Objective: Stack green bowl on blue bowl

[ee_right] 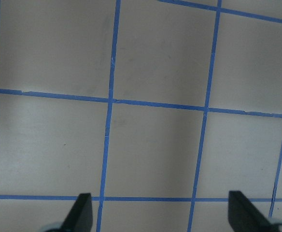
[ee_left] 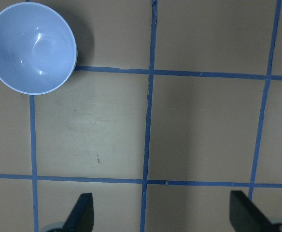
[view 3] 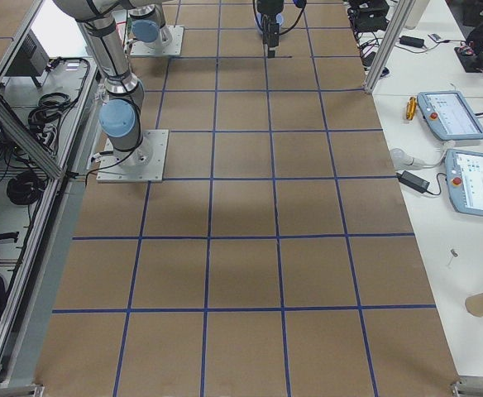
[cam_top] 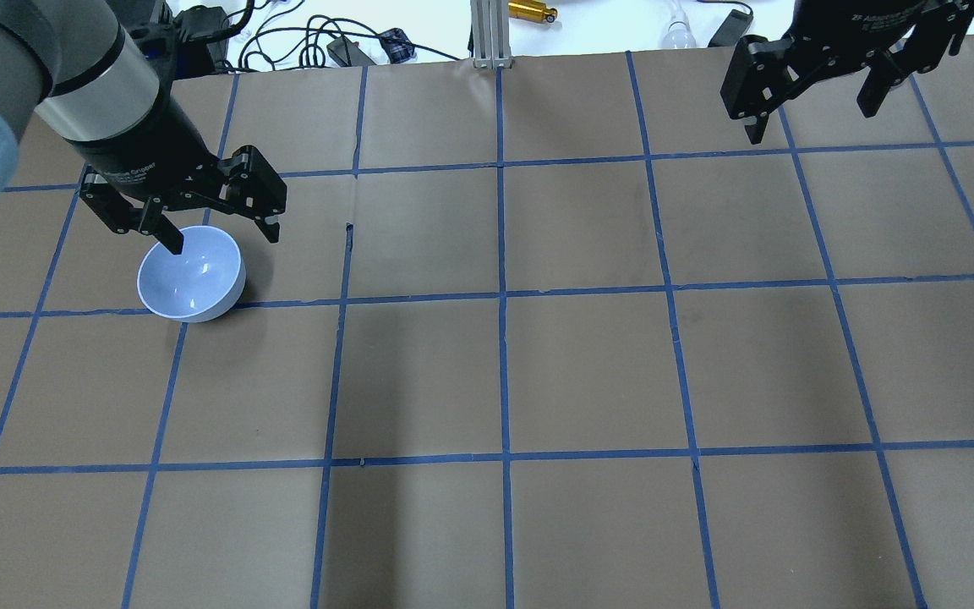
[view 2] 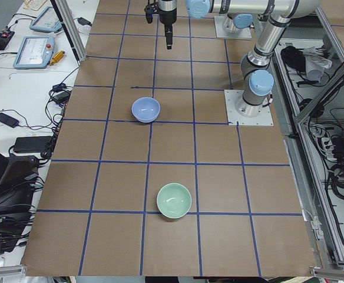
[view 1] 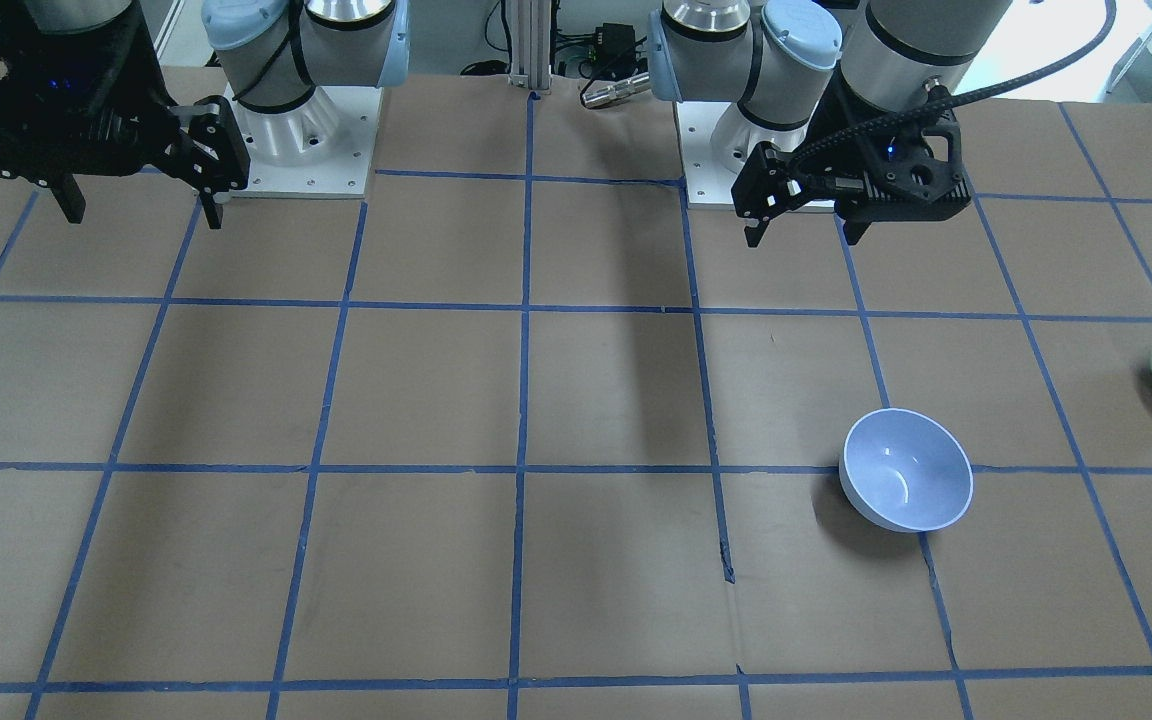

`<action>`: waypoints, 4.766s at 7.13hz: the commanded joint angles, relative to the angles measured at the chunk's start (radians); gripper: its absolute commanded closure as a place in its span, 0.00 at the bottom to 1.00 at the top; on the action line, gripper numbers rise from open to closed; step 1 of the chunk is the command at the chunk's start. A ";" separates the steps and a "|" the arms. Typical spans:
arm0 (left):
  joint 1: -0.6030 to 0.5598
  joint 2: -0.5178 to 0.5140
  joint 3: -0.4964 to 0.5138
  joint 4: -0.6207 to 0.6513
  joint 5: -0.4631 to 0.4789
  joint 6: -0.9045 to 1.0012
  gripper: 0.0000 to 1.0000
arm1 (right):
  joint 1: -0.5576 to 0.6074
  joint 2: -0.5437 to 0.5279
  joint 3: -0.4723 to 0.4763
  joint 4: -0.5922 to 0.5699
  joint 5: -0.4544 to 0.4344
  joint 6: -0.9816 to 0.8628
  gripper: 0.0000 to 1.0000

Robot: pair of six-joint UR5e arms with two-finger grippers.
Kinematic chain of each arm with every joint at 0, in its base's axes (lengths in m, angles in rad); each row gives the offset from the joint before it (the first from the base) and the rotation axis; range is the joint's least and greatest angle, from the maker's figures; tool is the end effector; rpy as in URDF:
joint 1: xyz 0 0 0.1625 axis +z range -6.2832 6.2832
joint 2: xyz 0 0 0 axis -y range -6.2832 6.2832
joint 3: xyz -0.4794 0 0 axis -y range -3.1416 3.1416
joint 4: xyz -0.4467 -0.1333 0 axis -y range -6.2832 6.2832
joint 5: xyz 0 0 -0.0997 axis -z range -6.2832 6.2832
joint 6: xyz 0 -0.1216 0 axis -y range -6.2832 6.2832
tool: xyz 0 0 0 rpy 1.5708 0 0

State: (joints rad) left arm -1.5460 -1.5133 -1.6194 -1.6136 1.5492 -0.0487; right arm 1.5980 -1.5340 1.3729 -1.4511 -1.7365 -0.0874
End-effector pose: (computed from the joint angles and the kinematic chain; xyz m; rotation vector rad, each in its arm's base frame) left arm -0.1231 -0.5179 0.5202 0.1152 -3.1178 -0.0533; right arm 0.1285 -0.5598 0.5975 0.1652 -2.9697 0.0541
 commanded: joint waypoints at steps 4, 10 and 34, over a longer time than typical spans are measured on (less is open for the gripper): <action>0.000 -0.004 0.004 0.000 -0.001 -0.002 0.00 | 0.000 0.000 0.000 0.000 0.000 0.000 0.00; 0.001 -0.002 0.003 0.004 0.005 -0.005 0.00 | 0.000 0.000 0.000 0.000 0.000 0.000 0.00; 1.081 -0.344 -0.037 0.444 0.055 2.178 0.00 | -0.001 0.000 0.000 0.000 0.000 0.000 0.00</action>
State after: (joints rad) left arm -0.4940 -1.7971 -1.6585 -1.2376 1.6090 2.0176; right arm 1.5970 -1.5339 1.3729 -1.4511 -1.7365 -0.0874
